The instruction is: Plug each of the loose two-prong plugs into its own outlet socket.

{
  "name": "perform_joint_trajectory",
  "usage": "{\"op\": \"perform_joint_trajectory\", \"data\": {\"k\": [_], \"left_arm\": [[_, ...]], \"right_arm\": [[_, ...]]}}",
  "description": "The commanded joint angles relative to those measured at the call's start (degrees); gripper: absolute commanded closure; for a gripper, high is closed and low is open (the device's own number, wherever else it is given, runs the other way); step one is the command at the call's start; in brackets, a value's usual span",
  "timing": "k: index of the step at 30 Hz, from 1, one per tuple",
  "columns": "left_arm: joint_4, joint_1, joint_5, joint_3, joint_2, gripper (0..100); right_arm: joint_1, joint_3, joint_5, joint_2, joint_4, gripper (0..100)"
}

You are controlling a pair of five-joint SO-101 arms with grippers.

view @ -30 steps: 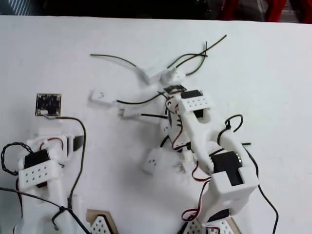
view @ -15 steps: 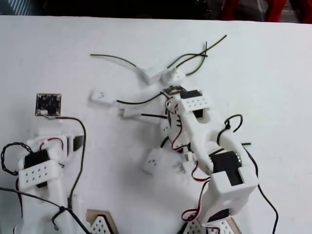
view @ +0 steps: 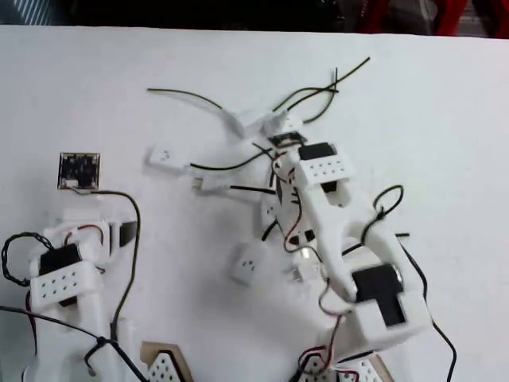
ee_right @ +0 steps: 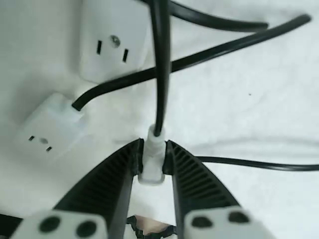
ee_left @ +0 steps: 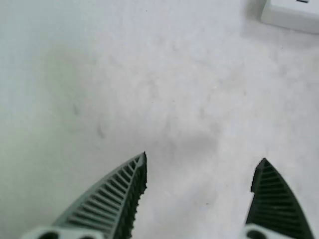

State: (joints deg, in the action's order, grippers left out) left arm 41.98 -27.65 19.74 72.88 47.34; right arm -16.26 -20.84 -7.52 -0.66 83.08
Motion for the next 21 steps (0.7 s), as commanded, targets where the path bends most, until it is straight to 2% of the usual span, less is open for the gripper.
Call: {"op": "perform_joint_trajectory", "data": {"k": [1, 6, 10, 14, 21], "left_arm": [[-0.97, -0.13, 0.18, -0.26, 1.36, 67], [-0.97, -0.13, 0.18, -0.18, 1.36, 67], [-0.97, -0.13, 0.18, -0.18, 1.36, 67], [-0.97, -0.04, 0.0, -0.18, 1.36, 67], [-0.97, -0.04, -0.18, -0.26, 1.45, 67]], "right_arm": [[0.13, 1.67, -0.62, 11.12, 3.47, 98.1], [-0.04, 1.58, -0.62, 22.29, 5.32, 98.1], [-4.09, -1.23, -0.62, 28.88, 4.09, 98.1], [-9.98, -11.25, -0.35, 35.47, -4.62, 98.1], [-14.46, -28.66, -0.09, 47.69, -23.52, 98.1]]}}
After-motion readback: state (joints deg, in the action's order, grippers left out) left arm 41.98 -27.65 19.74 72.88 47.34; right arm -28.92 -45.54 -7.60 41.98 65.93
